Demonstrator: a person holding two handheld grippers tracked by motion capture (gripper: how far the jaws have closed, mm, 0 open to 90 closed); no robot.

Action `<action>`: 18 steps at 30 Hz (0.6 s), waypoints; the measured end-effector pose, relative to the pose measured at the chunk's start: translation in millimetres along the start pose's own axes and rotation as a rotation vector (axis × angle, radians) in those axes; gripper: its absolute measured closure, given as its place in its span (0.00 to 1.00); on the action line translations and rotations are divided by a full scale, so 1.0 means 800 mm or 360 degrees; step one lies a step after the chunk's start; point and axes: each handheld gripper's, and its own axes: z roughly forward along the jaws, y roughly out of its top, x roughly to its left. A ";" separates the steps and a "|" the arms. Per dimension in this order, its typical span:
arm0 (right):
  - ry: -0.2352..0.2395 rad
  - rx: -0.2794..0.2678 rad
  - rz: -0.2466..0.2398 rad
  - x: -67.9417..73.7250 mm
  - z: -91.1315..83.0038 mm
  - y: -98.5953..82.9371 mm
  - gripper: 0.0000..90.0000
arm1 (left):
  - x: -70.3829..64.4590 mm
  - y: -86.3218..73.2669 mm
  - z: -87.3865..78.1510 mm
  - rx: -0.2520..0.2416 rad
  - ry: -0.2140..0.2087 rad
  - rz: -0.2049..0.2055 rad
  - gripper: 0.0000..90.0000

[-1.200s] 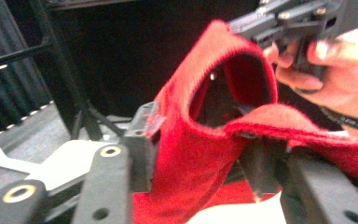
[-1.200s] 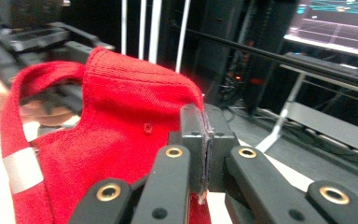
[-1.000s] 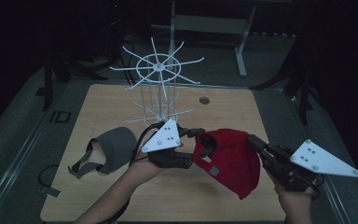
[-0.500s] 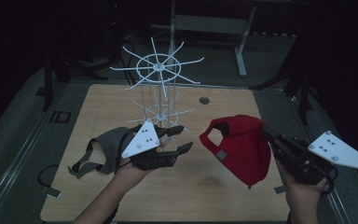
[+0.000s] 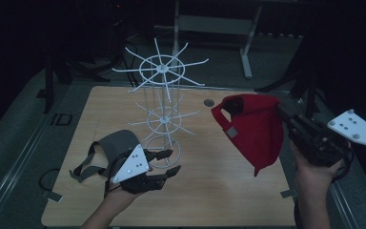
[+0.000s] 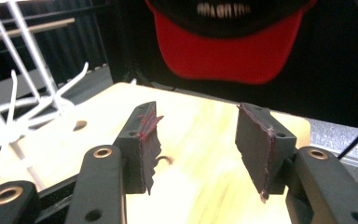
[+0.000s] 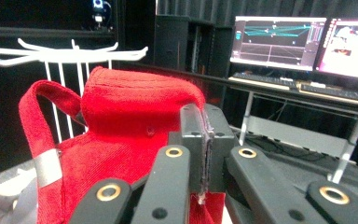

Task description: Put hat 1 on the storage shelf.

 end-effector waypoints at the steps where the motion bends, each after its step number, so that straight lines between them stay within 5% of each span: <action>1: 0.0001 -0.0003 0.0004 -0.001 0.003 0.004 0.99 | 0.001 -0.005 -0.002 0.0007 0.0009 -0.0006 0.55; 18: -0.0017 -0.0055 0.0025 0.009 0.051 0.053 0.99 | 0.010 -0.069 -0.030 0.0058 0.0136 -0.0169 0.55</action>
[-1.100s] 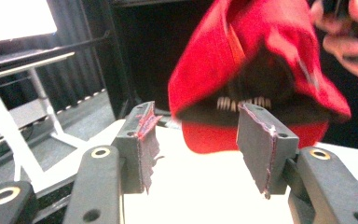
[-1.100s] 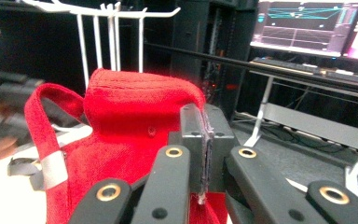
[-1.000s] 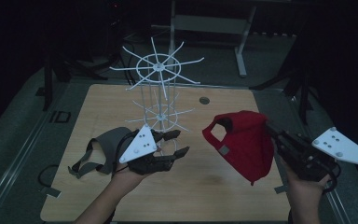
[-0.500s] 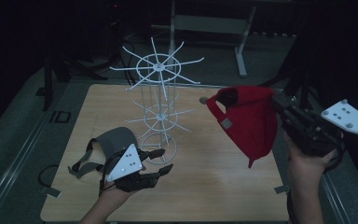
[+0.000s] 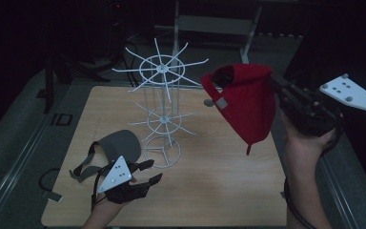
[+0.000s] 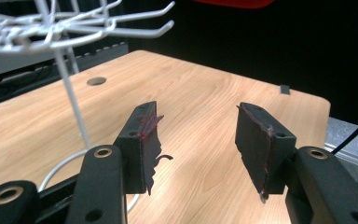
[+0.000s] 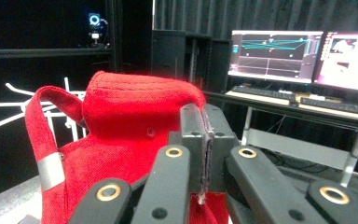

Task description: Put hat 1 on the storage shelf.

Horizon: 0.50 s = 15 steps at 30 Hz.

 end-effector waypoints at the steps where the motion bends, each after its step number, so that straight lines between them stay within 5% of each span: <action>1: 0.0003 0.0012 -0.0003 0.002 0.003 -0.001 0.99 | 0.001 -0.003 -0.001 -0.0003 0.0005 -0.0015 0.55; 15: 0.0050 0.0118 -0.0039 0.018 0.024 -0.038 0.99 | 0.007 -0.026 -0.004 0.0011 0.0036 -0.0093 0.55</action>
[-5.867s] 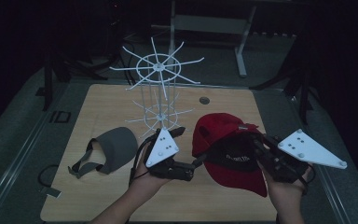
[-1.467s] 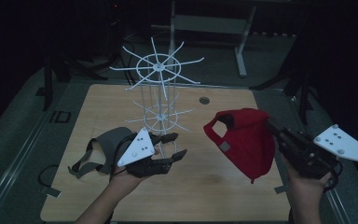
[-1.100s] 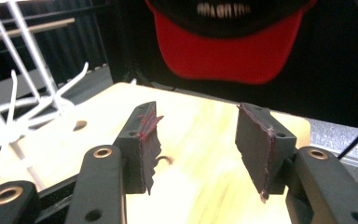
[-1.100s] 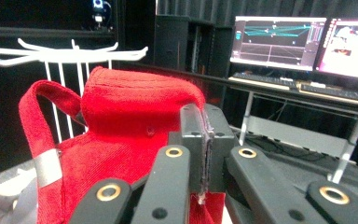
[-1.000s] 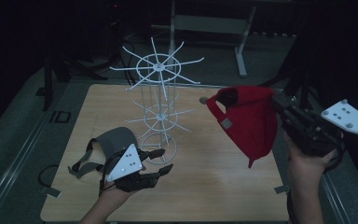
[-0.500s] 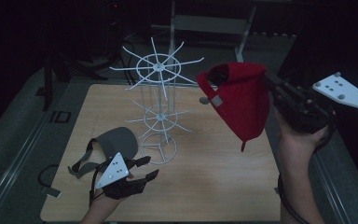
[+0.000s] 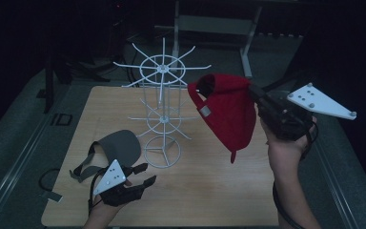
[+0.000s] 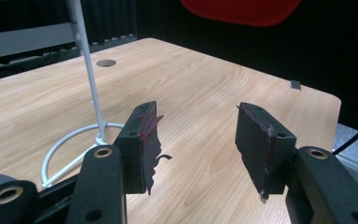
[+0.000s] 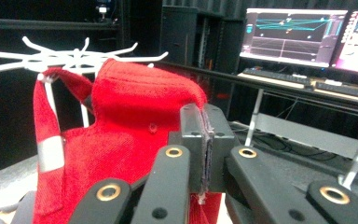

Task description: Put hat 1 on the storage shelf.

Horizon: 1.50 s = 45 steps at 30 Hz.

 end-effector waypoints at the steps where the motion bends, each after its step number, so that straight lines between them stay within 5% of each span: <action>1: 0.0007 0.0003 0.0000 0.001 0.000 -0.003 0.99 | 0.000 -0.001 0.000 0.0000 0.0002 0.0001 0.55; 13: 0.0127 0.0100 -0.0005 0.011 0.000 -0.041 0.98 | 0.004 -0.006 -0.003 -0.0011 0.0033 -0.0015 0.55; 24: 0.0234 0.0085 0.0042 0.011 -0.007 -0.067 0.94 | 0.007 -0.012 -0.009 -0.0011 0.0036 -0.0018 0.55; 36: 0.0210 0.0110 0.0014 -0.007 -0.030 -0.083 0.64 | 0.013 -0.018 -0.025 0.0009 0.0101 -0.0029 0.55; 45: 0.0135 0.0169 0.0037 -0.032 -0.043 -0.121 0.35 | 0.021 -0.030 -0.039 0.0044 0.0159 -0.0056 0.55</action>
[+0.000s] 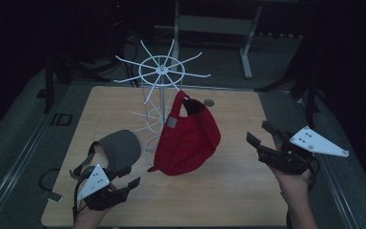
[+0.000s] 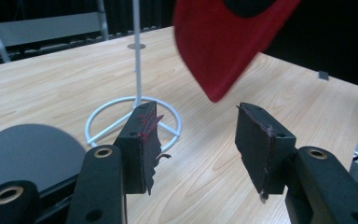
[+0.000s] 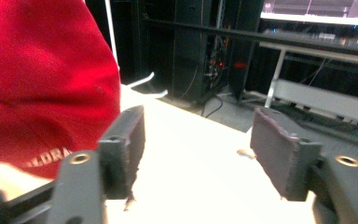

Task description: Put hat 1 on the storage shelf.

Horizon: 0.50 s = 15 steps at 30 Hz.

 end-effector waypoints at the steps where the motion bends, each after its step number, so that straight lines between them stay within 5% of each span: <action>1: 0.0001 0.0018 0.0014 -0.003 0.000 -0.006 0.30 | 0.001 -0.001 -0.001 0.0001 0.0005 -0.0004 0.55; 5: 0.0081 0.0107 0.0054 -0.012 0.001 -0.033 0.16 | 0.007 -0.007 -0.008 0.0006 0.0040 -0.0023 0.55; 9: 0.0193 0.0177 0.0090 -0.018 0.005 -0.064 0.15 | 0.014 -0.014 -0.017 0.0030 0.0096 -0.0017 0.55; 12: 0.0228 0.0217 0.0084 -0.020 0.009 -0.087 0.15 | 0.021 -0.020 -0.026 0.0038 0.0141 -0.0029 0.55; 15: 0.0177 0.0235 0.0041 -0.023 0.012 -0.109 0.15 | 0.030 -0.028 -0.036 0.0030 0.0191 -0.0056 0.55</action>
